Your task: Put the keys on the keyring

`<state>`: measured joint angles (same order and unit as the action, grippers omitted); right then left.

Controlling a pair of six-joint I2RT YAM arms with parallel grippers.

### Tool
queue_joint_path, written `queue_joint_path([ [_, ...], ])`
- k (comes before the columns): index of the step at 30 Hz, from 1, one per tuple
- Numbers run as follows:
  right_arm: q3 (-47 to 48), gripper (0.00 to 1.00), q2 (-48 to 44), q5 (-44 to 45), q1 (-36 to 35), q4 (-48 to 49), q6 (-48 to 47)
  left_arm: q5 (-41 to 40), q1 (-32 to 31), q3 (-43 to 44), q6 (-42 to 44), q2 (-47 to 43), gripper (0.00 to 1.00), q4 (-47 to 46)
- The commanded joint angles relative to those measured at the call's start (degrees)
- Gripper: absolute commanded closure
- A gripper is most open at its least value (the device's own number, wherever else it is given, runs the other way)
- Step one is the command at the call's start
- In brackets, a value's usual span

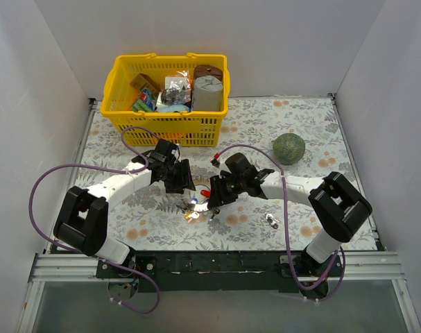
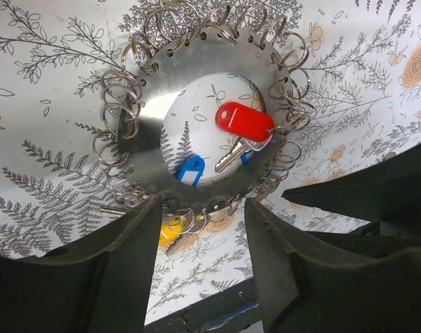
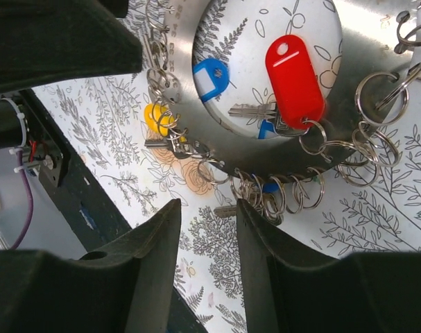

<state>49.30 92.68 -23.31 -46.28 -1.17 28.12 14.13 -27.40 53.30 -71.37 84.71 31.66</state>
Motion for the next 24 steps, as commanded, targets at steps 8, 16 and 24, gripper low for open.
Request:
queue_joint_path([
  [8,3.17,0.54,2.41,1.16,-0.74,0.11,-0.52,0.9,0.06,-0.12,-0.43,-3.06,0.5,-0.63],
  [16,3.0,0.54,3.64,0.28,-0.83,0.64,-0.08,0.99,0.06,-0.21,-0.34,-2.7,0.5,-0.64],
  [24,2.82,0.54,4.35,0.81,-0.83,0.64,-0.26,1.07,0.06,-0.3,-0.17,-2.44,0.5,-0.63],
])
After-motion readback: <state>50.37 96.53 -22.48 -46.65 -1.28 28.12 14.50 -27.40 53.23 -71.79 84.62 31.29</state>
